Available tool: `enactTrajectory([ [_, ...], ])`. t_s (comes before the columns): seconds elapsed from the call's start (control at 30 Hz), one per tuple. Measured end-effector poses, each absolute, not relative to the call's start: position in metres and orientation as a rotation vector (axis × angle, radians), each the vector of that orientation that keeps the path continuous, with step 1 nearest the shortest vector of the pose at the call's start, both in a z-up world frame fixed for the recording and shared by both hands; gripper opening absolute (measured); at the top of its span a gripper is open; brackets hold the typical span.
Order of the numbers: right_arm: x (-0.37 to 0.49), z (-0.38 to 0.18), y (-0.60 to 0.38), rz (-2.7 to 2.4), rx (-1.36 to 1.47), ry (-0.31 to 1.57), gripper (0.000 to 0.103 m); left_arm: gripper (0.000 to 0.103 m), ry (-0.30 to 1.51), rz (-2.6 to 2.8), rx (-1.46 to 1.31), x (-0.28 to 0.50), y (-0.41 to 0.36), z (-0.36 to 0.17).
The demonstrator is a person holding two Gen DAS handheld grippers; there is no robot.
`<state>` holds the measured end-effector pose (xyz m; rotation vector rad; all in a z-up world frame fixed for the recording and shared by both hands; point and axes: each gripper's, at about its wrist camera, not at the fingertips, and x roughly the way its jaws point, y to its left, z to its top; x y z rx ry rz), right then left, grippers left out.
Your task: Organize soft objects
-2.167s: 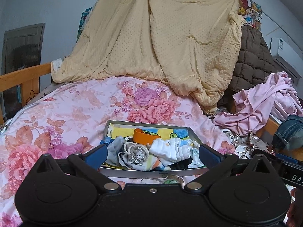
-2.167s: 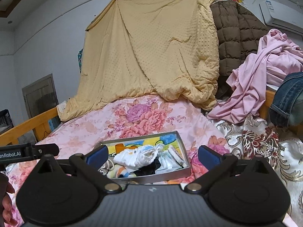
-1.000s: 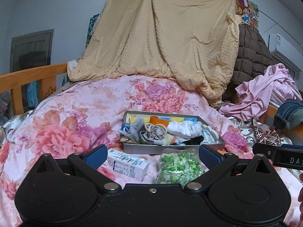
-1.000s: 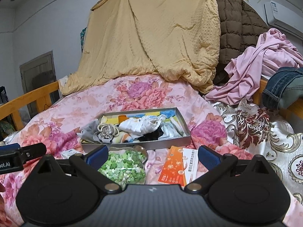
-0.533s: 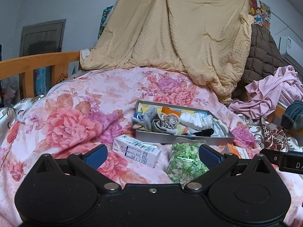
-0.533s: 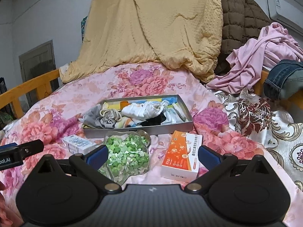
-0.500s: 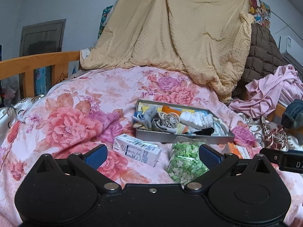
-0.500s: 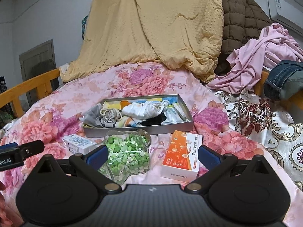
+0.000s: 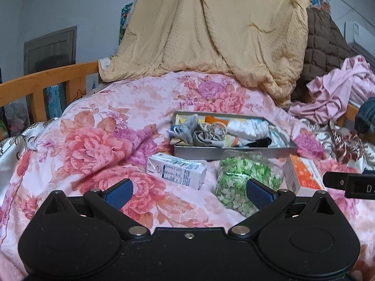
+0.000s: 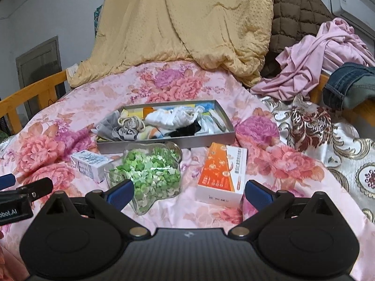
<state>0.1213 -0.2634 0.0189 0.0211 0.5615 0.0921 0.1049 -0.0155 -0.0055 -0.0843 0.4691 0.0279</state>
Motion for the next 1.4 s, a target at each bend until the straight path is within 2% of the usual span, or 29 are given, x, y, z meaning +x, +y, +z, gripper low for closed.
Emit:
enactTrajectory([
  [0.47,0.1240,0.0102,-0.2546,0.084,-0.017,0.611,0.103,0.102,0.533,0.042,-0.073,0.1091,-0.0177,-0.0134],
  [1.4,0.1246,0.0096,-0.2557,0.082,-0.016,0.612,0.103,0.102,0.531,0.040,-0.066,0.1079,-0.0205,-0.0136],
])
